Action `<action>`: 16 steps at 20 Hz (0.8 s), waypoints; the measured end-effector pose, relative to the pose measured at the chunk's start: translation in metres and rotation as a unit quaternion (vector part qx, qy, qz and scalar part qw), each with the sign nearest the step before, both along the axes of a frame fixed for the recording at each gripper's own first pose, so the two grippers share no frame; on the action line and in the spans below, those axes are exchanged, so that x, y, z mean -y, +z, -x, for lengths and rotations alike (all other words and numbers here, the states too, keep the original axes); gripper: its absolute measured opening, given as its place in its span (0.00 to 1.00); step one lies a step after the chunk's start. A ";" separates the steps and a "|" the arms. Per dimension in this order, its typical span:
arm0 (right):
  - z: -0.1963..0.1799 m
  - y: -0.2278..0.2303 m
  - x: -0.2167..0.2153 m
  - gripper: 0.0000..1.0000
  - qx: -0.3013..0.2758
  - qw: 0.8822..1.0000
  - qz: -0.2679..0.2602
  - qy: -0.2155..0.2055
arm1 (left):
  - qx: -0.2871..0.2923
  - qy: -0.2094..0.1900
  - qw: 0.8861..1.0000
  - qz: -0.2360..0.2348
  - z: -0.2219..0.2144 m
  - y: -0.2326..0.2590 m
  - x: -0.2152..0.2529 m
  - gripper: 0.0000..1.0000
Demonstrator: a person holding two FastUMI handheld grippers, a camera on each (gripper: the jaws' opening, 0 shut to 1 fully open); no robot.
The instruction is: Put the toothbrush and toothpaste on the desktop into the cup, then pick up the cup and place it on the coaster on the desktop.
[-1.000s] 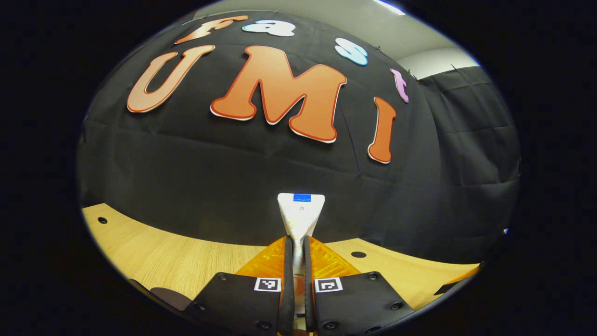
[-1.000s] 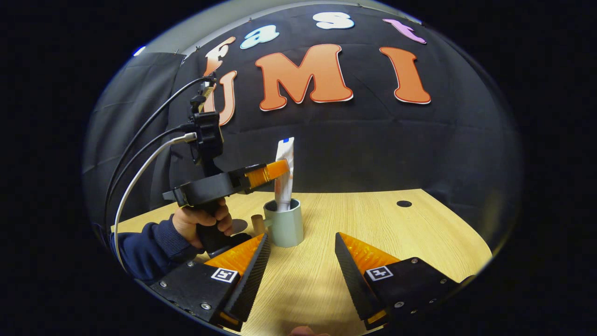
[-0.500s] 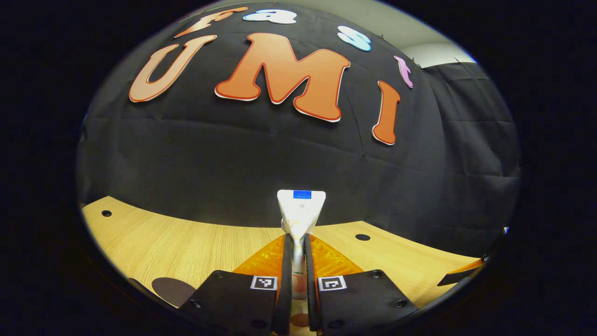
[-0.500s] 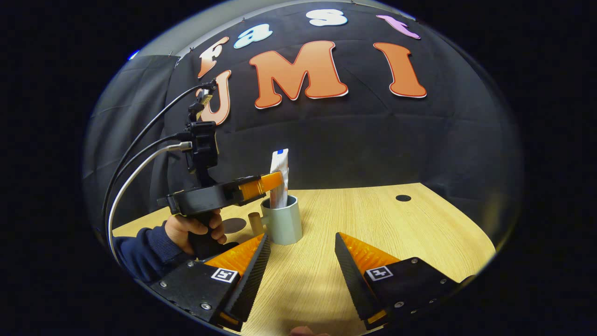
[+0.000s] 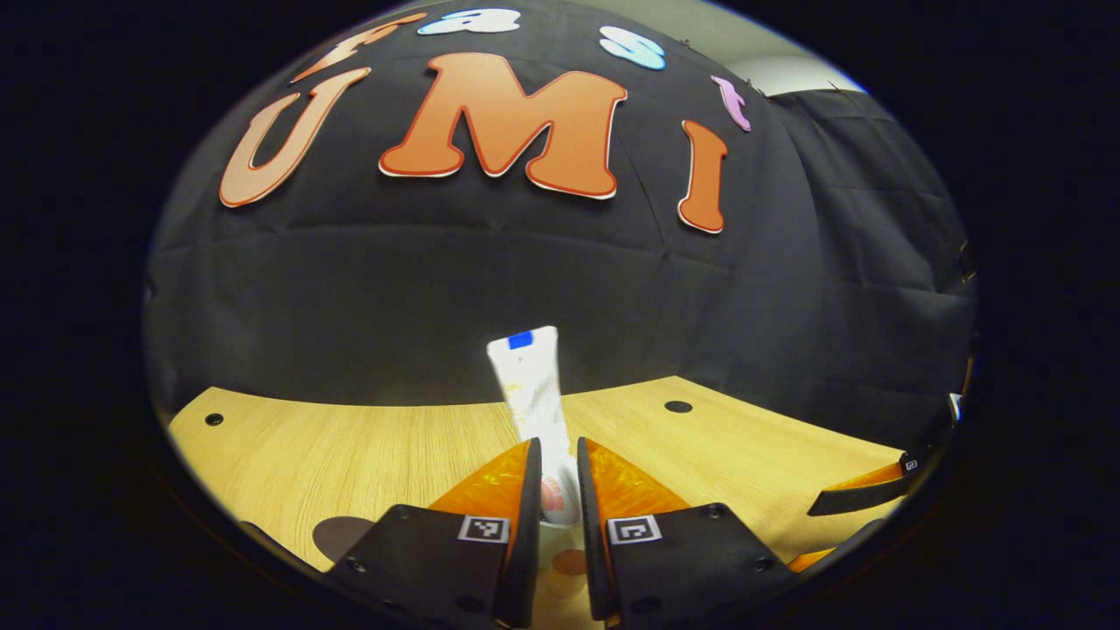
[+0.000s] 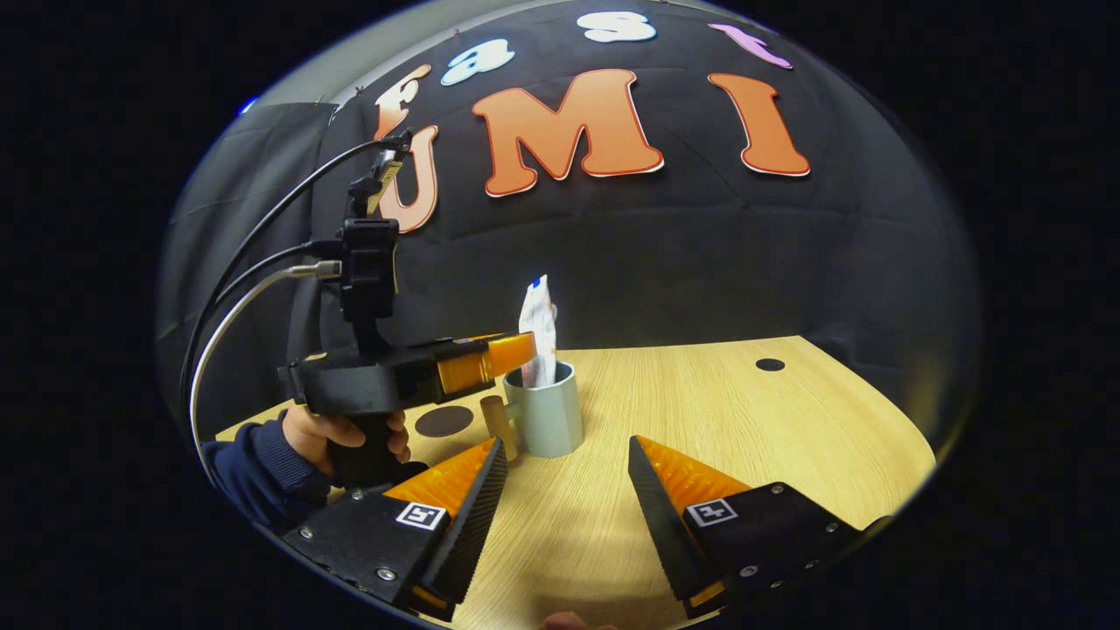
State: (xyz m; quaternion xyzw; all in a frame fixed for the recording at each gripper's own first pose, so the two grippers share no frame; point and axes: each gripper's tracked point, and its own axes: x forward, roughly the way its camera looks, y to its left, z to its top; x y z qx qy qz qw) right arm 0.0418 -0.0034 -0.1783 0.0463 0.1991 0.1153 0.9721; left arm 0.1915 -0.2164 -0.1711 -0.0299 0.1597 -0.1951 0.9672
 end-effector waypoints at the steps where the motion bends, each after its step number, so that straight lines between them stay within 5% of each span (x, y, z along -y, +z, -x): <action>1: 0.000 0.000 0.000 0.85 0.001 1.000 0.001 0.000 | -0.001 -0.003 1.000 0.000 0.002 -0.002 0.002 0.30; 5: -0.005 0.003 0.000 0.84 -0.005 1.000 0.006 -0.004 | 0.005 -0.012 1.000 0.012 0.015 0.013 -0.004 0.45; 6: -0.007 0.005 -0.001 0.84 -0.006 1.000 0.006 -0.005 | 0.006 -0.011 1.000 0.014 0.018 0.017 -0.009 0.60; 10: -0.022 0.008 -0.002 0.85 -0.023 0.999 0.017 -0.013 | 0.010 0.010 1.000 0.004 0.040 0.039 -0.045 0.84; 16: -0.044 -0.006 -0.014 0.85 -0.103 0.994 0.040 -0.014 | 0.030 0.068 0.997 -0.038 0.089 0.064 -0.113 0.97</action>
